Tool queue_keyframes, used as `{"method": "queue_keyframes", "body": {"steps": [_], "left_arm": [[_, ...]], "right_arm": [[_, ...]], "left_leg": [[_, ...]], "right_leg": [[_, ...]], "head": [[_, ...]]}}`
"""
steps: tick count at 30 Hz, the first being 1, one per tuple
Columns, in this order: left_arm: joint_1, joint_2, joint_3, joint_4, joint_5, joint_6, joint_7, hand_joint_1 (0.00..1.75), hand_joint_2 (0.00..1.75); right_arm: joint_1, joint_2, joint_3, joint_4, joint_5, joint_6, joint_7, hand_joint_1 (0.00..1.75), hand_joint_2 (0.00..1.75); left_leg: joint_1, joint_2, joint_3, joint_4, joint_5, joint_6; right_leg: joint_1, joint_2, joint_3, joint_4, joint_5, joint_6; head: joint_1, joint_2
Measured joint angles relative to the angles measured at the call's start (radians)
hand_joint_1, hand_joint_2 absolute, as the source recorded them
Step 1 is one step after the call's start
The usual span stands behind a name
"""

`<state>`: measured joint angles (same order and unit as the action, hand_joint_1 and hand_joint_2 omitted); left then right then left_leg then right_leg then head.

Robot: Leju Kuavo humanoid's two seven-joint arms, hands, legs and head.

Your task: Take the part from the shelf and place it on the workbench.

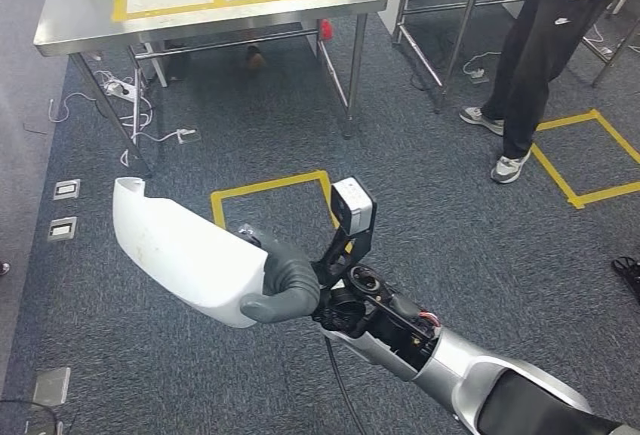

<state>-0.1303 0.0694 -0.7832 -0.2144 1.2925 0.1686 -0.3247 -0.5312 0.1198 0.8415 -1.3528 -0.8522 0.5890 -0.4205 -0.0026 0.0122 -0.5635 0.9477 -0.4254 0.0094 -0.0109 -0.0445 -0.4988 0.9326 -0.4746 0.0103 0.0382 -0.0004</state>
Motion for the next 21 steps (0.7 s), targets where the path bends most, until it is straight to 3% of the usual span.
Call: {"method": "queue_keyframes", "body": {"steps": [21], "left_arm": [[0.002, 0.000, 0.000, 0.000, 0.013, 0.000, -0.002, 0.00, 1.75]], "right_arm": [[-0.006, 0.000, 0.008, 0.021, 0.051, -0.013, -0.007, 1.66, 1.75]], "left_leg": [[0.002, 0.000, 0.002, -0.003, 0.000, -0.001]], "right_leg": [[0.002, 0.000, 0.001, 0.000, -0.001, 0.001]], "head": [[-0.005, 0.000]]}}
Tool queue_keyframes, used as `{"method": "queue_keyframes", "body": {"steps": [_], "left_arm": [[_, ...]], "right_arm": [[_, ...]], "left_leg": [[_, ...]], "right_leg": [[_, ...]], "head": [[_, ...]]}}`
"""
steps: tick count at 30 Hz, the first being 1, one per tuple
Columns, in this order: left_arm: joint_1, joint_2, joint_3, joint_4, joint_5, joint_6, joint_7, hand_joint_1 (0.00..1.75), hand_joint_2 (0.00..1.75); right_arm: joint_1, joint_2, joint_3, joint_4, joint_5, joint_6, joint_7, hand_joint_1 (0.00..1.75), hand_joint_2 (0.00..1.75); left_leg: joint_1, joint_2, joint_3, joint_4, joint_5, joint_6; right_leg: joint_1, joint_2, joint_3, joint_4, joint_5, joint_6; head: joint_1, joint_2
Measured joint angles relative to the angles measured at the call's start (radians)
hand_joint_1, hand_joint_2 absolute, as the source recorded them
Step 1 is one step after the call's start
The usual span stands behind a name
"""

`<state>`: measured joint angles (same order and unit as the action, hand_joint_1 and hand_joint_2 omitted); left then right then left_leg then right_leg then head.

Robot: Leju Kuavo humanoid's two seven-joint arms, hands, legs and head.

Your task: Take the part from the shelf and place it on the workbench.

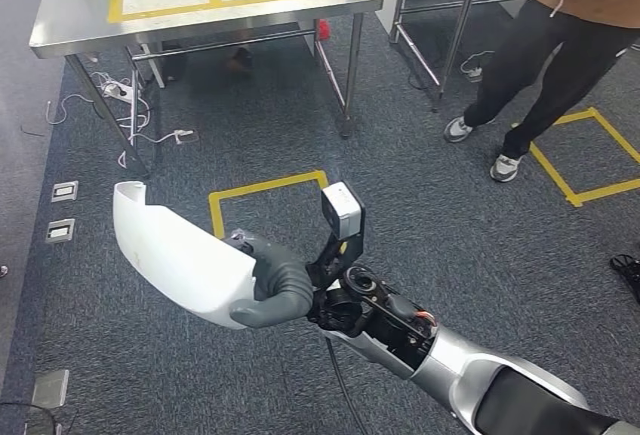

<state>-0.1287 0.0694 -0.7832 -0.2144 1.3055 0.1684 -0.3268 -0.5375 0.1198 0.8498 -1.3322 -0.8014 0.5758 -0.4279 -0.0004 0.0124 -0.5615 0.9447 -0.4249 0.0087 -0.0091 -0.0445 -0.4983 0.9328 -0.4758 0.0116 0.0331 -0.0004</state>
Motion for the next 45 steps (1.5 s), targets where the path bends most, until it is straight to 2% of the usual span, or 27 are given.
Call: {"method": "queue_keyframes", "body": {"steps": [11, 45], "left_arm": [[0.000, 0.000, 0.000, 0.000, 0.007, -0.002, 0.003, 0.00, 1.75], [0.000, 0.000, 0.000, 0.000, 0.028, -0.024, 0.027, 0.00, 1.75]], "right_arm": [[-0.002, 0.000, 0.010, 0.004, 0.064, -0.041, -0.015, 1.66, 1.75], [-0.007, 0.000, 0.018, 0.002, 0.076, -0.060, -0.031, 1.66, 1.75]], "left_leg": [[0.000, 0.000, 0.000, 0.000, 0.000, 0.000], [0.000, 0.000, 0.000, 0.000, 0.000, 0.000]], "right_leg": [[0.000, 0.000, 0.000, 0.000, 0.000, 0.000], [0.000, 0.000, 0.000, 0.000, 0.000, 0.000]], "head": [[-0.001, 0.000], [-0.001, 0.000]]}}
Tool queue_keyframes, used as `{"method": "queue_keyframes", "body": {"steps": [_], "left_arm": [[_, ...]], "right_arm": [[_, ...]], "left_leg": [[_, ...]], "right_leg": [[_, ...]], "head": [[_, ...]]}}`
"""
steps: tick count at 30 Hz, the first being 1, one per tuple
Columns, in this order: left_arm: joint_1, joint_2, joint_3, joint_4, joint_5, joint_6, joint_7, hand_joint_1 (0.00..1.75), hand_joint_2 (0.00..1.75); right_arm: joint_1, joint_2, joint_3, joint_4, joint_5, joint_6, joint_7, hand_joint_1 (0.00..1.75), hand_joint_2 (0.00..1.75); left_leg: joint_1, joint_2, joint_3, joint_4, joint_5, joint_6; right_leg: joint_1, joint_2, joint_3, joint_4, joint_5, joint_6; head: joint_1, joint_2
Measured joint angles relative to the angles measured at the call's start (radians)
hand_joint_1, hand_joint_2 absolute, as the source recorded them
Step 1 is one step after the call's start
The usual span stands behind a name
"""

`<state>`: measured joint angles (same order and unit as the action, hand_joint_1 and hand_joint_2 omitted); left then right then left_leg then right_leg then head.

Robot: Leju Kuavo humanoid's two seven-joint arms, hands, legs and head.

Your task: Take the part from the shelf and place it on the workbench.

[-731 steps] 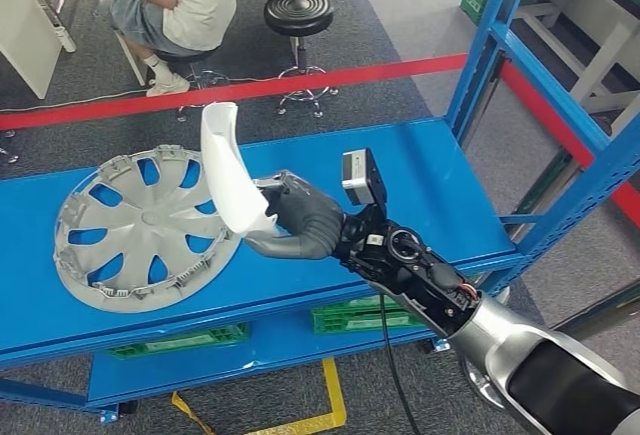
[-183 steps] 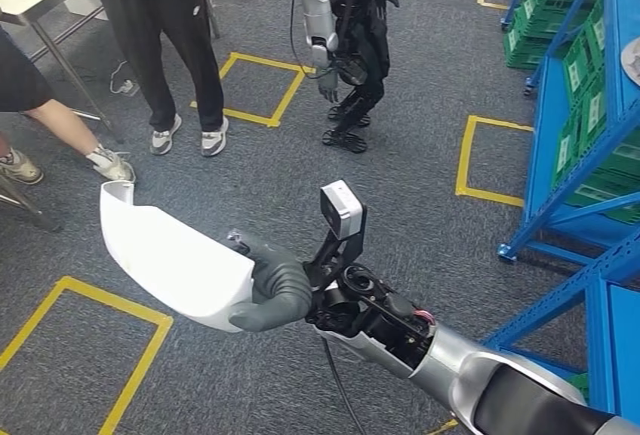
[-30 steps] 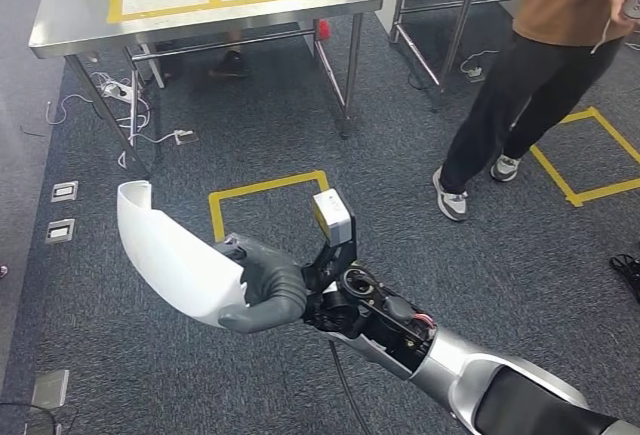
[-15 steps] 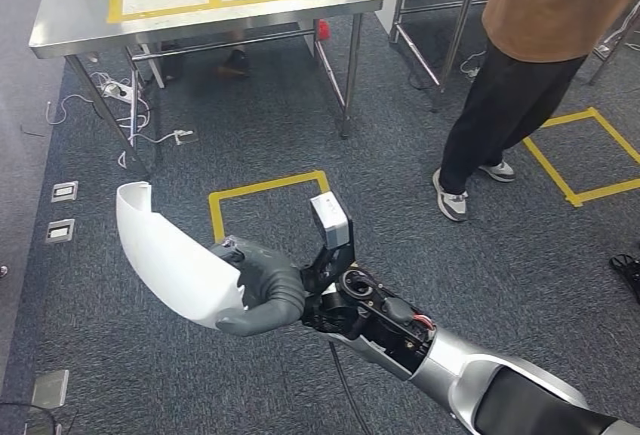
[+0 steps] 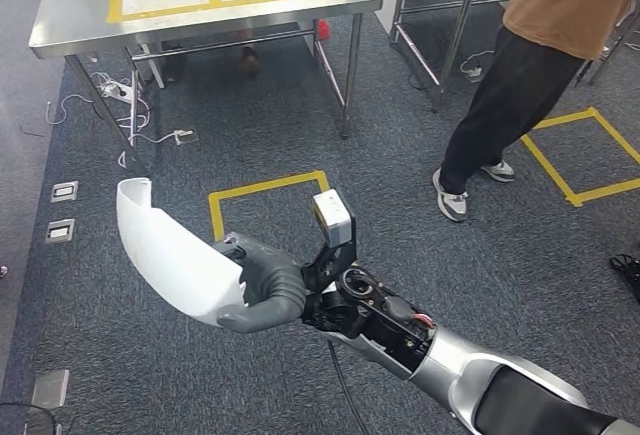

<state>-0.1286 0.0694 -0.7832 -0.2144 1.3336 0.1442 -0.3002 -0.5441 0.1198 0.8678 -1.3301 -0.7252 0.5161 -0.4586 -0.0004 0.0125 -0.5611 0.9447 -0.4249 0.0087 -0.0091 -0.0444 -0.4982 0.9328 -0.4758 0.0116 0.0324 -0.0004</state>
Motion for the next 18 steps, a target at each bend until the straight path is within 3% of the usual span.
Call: {"method": "queue_keyframes", "body": {"steps": [18], "left_arm": [[-0.001, 0.000, 0.000, 0.000, -0.002, -0.006, 0.030, 0.00, 1.75]], "right_arm": [[-0.005, 0.000, -0.001, 0.000, -0.001, 0.004, -0.001, 1.66, 1.75]], "left_leg": [[0.000, 0.000, 0.000, 0.000, 0.000, 0.000]], "right_leg": [[0.000, 0.000, 0.000, 0.000, 0.000, 0.000]], "head": [[0.000, 0.000]]}}
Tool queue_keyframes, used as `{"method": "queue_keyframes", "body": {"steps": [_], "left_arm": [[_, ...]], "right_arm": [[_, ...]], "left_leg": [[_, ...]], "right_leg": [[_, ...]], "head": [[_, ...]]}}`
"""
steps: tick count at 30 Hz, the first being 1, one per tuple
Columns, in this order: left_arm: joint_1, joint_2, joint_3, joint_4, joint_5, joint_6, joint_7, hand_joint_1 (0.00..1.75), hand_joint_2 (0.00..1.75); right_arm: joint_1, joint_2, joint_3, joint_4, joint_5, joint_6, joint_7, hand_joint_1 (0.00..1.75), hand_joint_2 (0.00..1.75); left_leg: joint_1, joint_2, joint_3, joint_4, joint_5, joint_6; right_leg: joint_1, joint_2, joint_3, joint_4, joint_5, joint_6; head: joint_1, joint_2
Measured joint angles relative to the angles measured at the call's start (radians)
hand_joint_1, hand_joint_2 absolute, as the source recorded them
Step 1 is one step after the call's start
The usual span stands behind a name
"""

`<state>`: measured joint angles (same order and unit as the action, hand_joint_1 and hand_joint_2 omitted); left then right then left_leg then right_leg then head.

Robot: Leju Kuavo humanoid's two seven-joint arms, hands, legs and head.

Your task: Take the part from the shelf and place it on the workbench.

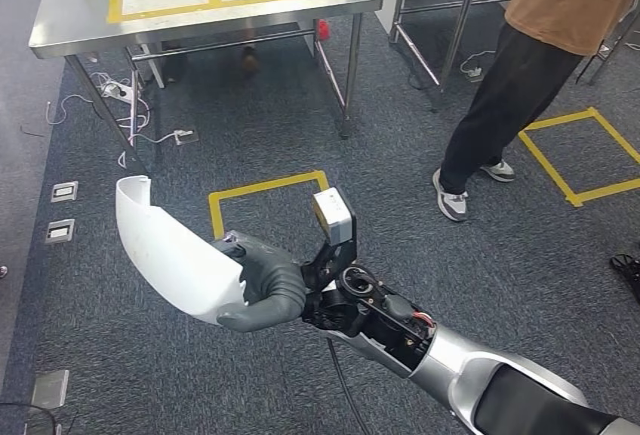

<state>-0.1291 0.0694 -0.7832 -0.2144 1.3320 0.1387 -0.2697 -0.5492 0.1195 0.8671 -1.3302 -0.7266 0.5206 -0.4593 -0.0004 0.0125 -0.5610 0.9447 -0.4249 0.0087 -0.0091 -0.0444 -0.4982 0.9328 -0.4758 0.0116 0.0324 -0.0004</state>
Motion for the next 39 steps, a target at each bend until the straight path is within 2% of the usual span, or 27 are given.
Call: {"method": "queue_keyframes", "body": {"steps": [4, 6, 8, 9, 11, 12, 13, 14, 16, 17, 18, 22, 23, 24, 25, 26, 27, 28, 29, 31, 32, 33, 35, 37, 38, 39], "left_arm": [[-0.001, 0.003, 0.000, 0.000, -0.013, 0.004, -0.001, 0.00, 1.75], [-0.001, 0.004, -0.001, 0.000, -0.023, 0.012, -0.002, 0.00, 1.75], [-0.003, 0.004, -0.003, 0.000, -0.030, 0.019, -0.004, 0.00, 1.75], [-0.005, 0.004, -0.003, 0.000, -0.032, 0.022, -0.004, 0.00, 1.75], [-0.009, 0.004, -0.004, 0.000, -0.034, 0.027, -0.005, 0.00, 1.75], [-0.008, 0.004, -0.004, 0.000, -0.033, 0.029, -0.005, 0.00, 1.75], [-0.007, 0.004, -0.004, 0.000, -0.033, 0.029, -0.005, 0.00, 1.75], [-0.006, 0.003, -0.004, 0.000, -0.033, 0.029, -0.005, 0.00, 1.75], [-0.005, 0.002, -0.004, 0.000, -0.032, 0.029, -0.005, 0.00, 1.75], [-0.007, 0.002, -0.004, 0.000, -0.032, 0.029, -0.005, 0.00, 1.75], [-0.008, 0.003, -0.004, 0.000, -0.032, 0.029, -0.005, 0.00, 1.75], [-0.010, 0.004, -0.004, 0.000, -0.031, 0.029, -0.005, 0.00, 1.75], [-0.011, 0.004, -0.005, 0.000, -0.030, 0.029, -0.005, 0.00, 1.75], [-0.013, 0.003, -0.005, 0.000, -0.030, 0.029, -0.006, 0.00, 1.75], [-0.014, 0.003, -0.005, 0.000, -0.030, 0.029, -0.006, 0.00, 1.75], [-0.015, 0.003, -0.005, 0.000, -0.030, 0.028, -0.007, 0.00, 1.75], [-0.013, 0.003, -0.005, 0.000, -0.029, 0.028, -0.007, 0.00, 1.75], [-0.009, 0.003, -0.005, 0.000, -0.029, 0.028, -0.007, 0.00, 1.75], [-0.006, 0.003, -0.005, 0.000, -0.029, 0.028, -0.007, 0.00, 1.75], [-0.003, 0.004, -0.005, 0.000, -0.029, 0.028, -0.007, 0.00, 1.75], [-0.003, 0.006, -0.005, 0.000, -0.029, 0.028, -0.007, 0.00, 1.75], [-0.004, 0.007, -0.005, 0.000, -0.029, 0.028, -0.007, 0.00, 1.75], [-0.009, 0.007, -0.005, 0.000, -0.029, 0.028, -0.007, 0.00, 1.75], [-0.010, 0.006, -0.005, 0.000, -0.029, 0.028, -0.008, 0.00, 1.75], [-0.009, 0.006, -0.005, 0.000, -0.029, 0.028, -0.008, 0.00, 1.75], [-0.008, 0.006, -0.005, 0.000, -0.029, 0.028, -0.008, 0.00, 1.75]], "right_arm": [[-0.001, 0.000, 0.000, 0.000, 0.000, 0.001, 0.000, 1.66, 1.75], [-0.002, 0.000, 0.000, -0.001, 0.000, 0.001, 0.000, 1.66, 1.75], [-0.005, 0.001, -0.001, -0.003, 0.000, 0.001, 0.000, 1.66, 1.75], [-0.005, 0.001, -0.001, -0.004, 0.000, 0.001, 0.000, 1.66, 1.75], [-0.002, 0.000, -0.001, -0.005, 0.000, 0.001, 0.000, 1.66, 1.75], [0.002, -0.001, -0.001, -0.005, 0.000, 0.000, 0.001, 1.66, 1.75], [0.005, -0.002, -0.001, -0.005, 0.000, 0.000, 0.001, 1.66, 1.75], [0.007, -0.002, -0.001, -0.005, 0.000, 0.000, 0.001, 1.66, 1.75], [0.007, -0.003, -0.001, -0.005, 0.000, 0.000, 0.001, 1.66, 1.75], [0.007, -0.004, -0.001, -0.005, 0.000, 0.000, 0.001, 1.66, 1.75], [0.007, -0.005, -0.001, -0.005, 0.000, 0.000, 0.001, 1.66, 1.75], [0.008, -0.007, -0.001, -0.007, 0.000, -0.001, 0.001, 1.66, 1.75], [0.006, -0.006, -0.001, -0.008, 0.000, -0.001, 0.000, 1.66, 1.75], [0.005, -0.005, -0.001, -0.009, 0.000, 0.000, 0.000, 1.66, 1.75], [0.004, -0.005, -0.001, -0.009, 0.000, 0.000, 0.000, 1.66, 1.75], [0.004, -0.005, -0.001, -0.008, 0.000, 0.000, 0.000, 1.66, 1.75], [0.005, -0.006, -0.001, -0.008, 0.000, 0.000, 0.000, 1.66, 1.75], [0.008, -0.006, -0.001, -0.007, 0.000, 0.000, 0.001, 1.66, 1.75], [0.009, -0.006, -0.001, -0.007, 0.000, 0.000, 0.001, 1.66, 1.75], [0.010, -0.006, -0.001, -0.007, 0.000, 0.000, 0.001, 1.66, 1.75], [0.009, -0.006, -0.001, -0.007, 0.000, 0.000, 0.001, 1.66, 1.75], [0.008, -0.006, -0.001, -0.008, 0.000, 0.000, 0.001, 1.66, 1.75], [0.007, -0.006, -0.001, -0.009, 0.000, 0.000, 0.001, 1.66, 1.75], [0.006, -0.006, -0.001, -0.010, 0.000, 0.000, 0.001, 1.66, 1.75], [0.005, -0.006, -0.001, -0.011, 0.000, 0.000, 0.000, 1.66, 1.75], [0.003, -0.006, -0.001, -0.012, 0.000, 0.000, 0.000, 1.66, 1.75]], "left_leg": [[-0.006, -0.001, -0.002, 0.005, -0.005, 0.005], [-0.002, -0.001, 0.005, -0.005, -0.005, 0.011], [0.006, -0.003, 0.020, -0.021, -0.005, 0.018], [0.010, -0.004, 0.028, -0.026, -0.006, 0.022], [0.010, -0.007, 0.037, -0.027, -0.013, 0.025], [0.010, -0.010, 0.043, -0.026, -0.018, 0.024], [0.012, -0.014, 0.050, -0.026, -0.024, 0.021], [0.014, -0.018, 0.061, -0.025, -0.032, 0.016], [0.019, -0.025, 0.083, -0.021, -0.051, 0.004], [0.019, -0.028, 0.089, -0.018, -0.060, -0.003], [0.019, -0.031, 0.089, -0.015, -0.065, -0.011], [0.022, -0.032, 0.084, -0.014, -0.078, -0.035], [0.023, -0.028, 0.077, 0.005, -0.089, -0.040], [0.024, -0.025, 0.053, 0.049, -0.105, -0.043], [0.025, -0.022, 0.011, 0.119, -0.123, -0.045], [0.025, -0.020, -0.044, 0.199, -0.139, -0.046], [0.025, -0.020, -0.097, 0.266, -0.142, -0.045], [0.025, -0.020, -0.137, 0.300, -0.127, -0.043], [0.024, -0.020, -0.155, 0.290, -0.089, -0.040], [0.019, -0.019, -0.139, 0.172, 0.023, -0.027], [0.013, -0.018, -0.121, 0.113, 0.062, -0.020], [0.007, -0.016, -0.103, 0.065, 0.078, -0.013], [0.000, -0.016, -0.081, 0.031, 0.057, -0.004], [0.003, -0.018, -0.061, 0.012, 0.038, 0.004], [0.006, -0.019, -0.048, 0.006, 0.031, 0.010], [0.008, -0.019, -0.033, 0.002, 0.024, 0.015]], "right_leg": [[-0.005, -0.002, 0.002, -0.006, 0.001, 0.007], [-0.006, -0.002, 0.009, -0.008, -0.002, 0.014], [-0.005, 0.015, -0.006, 0.035, -0.027, 0.018], [-0.006, 0.026, -0.035, 0.092, -0.053, 0.019], [-0.008, 0.037, -0.121, 0.248, -0.111, 0.020], [-0.010, 0.039, -0.157, 0.304, -0.122, 0.022], [-0.012, 0.039, -0.176, 0.322, -0.111, 0.023], [-0.014, 0.039, -0.172, 0.294, -0.075, 0.024], [-0.019, 0.041, -0.121, 0.158, 0.019, 0.029], [-0.019, 0.045, -0.094, 0.097, 0.048, 0.030], [-0.019, 0.049, -0.076, 0.059, 0.056, 0.027], [-0.014, 0.054, -0.061, 0.037, 0.031, -0.001], [-0.015, 0.053, -0.051, 0.032, 0.027, -0.007], [-0.016, 0.052, -0.039, 0.026, 0.023, -0.013], [-0.016, 0.049, -0.029, 0.020, 0.018, -0.018], [-0.014, 0.047, -0.019, 0.016, 0.012, -0.021], [-0.013, 0.047, -0.008, 0.014, 0.004, -0.023], [-0.011, 0.048, 0.004, 0.012, -0.006, -0.025], [-0.010, 0.049, 0.019, 0.012, -0.016, -0.025], [-0.008, 0.052, 0.050, 0.011, -0.042, -0.024], [-0.005, 0.052, 0.060, 0.008, -0.054, -0.020], [-0.005, 0.052, 0.065, 0.005, -0.063, -0.015], [-0.003, 0.051, 0.076, -0.001, -0.072, -0.003], [-0.006, 0.049, 0.089, 0.007, -0.075, 0.006], [-0.006, 0.049, 0.082, 0.033, -0.080, 0.010], [-0.007, 0.048, 0.058, 0.080, -0.091, 0.014]], "head": [[-0.002, 0.000], [-0.005, 0.000], [-0.003, 0.000], [0.000, 0.000], [0.005, 0.000], [0.006, 0.000], [0.008, 0.000], [0.009, 0.000], [0.012, 0.000], [0.013, 0.000], [0.013, 0.000], [0.005, 0.000], [0.000, 0.000], [-0.005, 0.000], [-0.010, 0.000], [-0.014, 0.000], [-0.016, 0.000], [-0.017, 0.000], [-0.018, 0.000], [-0.020, 0.000], [-0.022, 0.000], [-0.024, 0.000], [-0.025, 0.000], [-0.021, 0.000], [-0.018, 0.000], [-0.015, 0.000]]}}
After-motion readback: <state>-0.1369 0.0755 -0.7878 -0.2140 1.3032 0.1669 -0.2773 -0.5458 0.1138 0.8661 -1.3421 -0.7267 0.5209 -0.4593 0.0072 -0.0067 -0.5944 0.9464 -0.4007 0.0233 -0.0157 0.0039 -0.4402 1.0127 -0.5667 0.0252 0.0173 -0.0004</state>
